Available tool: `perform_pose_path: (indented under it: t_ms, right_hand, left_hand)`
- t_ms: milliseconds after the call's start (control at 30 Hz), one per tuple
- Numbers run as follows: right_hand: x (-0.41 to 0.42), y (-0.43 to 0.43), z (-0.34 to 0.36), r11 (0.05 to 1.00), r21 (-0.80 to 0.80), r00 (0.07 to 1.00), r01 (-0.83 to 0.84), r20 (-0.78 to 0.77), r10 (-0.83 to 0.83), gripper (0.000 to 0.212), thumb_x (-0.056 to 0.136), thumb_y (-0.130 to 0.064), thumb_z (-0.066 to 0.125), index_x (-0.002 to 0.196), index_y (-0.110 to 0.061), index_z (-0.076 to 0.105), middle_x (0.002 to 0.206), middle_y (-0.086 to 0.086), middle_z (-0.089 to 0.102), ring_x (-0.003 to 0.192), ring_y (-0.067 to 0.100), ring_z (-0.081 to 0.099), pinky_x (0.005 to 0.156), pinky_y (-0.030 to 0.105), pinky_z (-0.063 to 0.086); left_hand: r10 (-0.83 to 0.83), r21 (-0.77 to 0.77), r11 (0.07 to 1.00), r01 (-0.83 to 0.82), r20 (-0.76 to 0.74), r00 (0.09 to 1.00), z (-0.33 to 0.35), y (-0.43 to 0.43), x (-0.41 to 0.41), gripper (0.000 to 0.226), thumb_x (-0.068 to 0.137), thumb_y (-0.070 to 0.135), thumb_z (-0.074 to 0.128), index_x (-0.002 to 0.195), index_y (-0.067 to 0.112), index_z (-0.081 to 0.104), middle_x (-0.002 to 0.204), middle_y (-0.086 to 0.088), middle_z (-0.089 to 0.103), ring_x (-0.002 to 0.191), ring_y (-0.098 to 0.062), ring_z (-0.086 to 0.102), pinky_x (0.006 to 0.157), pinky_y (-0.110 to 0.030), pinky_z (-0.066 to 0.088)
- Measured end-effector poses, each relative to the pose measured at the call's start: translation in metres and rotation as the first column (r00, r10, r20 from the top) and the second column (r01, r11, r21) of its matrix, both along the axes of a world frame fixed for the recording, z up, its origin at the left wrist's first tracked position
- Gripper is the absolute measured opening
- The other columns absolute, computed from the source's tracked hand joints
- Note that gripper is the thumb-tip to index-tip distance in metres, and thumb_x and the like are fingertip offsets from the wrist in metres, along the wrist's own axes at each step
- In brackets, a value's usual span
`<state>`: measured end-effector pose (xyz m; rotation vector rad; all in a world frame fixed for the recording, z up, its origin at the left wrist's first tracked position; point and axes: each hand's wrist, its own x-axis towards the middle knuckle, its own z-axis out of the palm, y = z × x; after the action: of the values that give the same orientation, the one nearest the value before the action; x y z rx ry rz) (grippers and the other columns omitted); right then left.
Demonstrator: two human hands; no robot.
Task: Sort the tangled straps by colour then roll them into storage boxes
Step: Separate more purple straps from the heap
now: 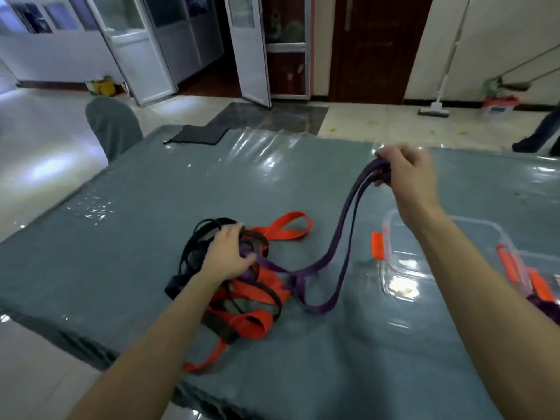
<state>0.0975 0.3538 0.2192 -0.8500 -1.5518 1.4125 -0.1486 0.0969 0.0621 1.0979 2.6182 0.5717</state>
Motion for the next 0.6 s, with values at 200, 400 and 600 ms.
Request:
perform_pose_path:
  t_ms: [200,400,600]
  right_hand:
    - [0.065,0.004,0.024,0.992,-0.125,0.954,-0.022,-0.299,-0.016,0.017,0.105,0.003,0.056,0.095,-0.007,0.066,0.071,0.005,0.063,0.062,0.019,0.061,0.059,0.03,0.052]
    - [0.161,0.016,0.006,0.988,-0.156,0.932,0.013,-0.357,-0.069,0.028,0.088,0.001,0.052,0.083,-0.011,0.077,0.068,0.005,0.065,0.06,0.021,0.058,0.056,0.031,0.047]
    - [0.216,0.03,-0.066,0.906,0.196,0.296,-0.374,0.952,-0.084,0.034,0.101,-0.036,0.064,0.129,-0.02,0.073,0.131,0.013,0.066,0.12,0.034,0.065,0.109,0.045,0.05]
  left_hand:
    - [-0.333,-0.158,0.911,0.381,0.265,0.905,-0.061,0.08,0.098,0.164,0.058,0.069,0.099,0.175,0.02,-0.003,0.181,-0.008,0.023,0.167,-0.032,0.02,0.136,-0.049,0.019]
    - [-0.345,-0.24,0.909,0.34,0.023,0.938,-0.077,0.119,0.137,0.062,0.093,0.045,0.082,0.147,0.021,0.064,0.13,-0.013,0.072,0.133,-0.038,0.062,0.108,-0.045,0.043]
    - [-0.352,-0.051,0.936,0.349,-0.087,0.932,-0.009,0.148,0.165,0.011,0.098,0.016,0.065,0.108,0.016,0.069,0.106,-0.021,0.077,0.107,-0.045,0.071,0.087,-0.05,0.055]
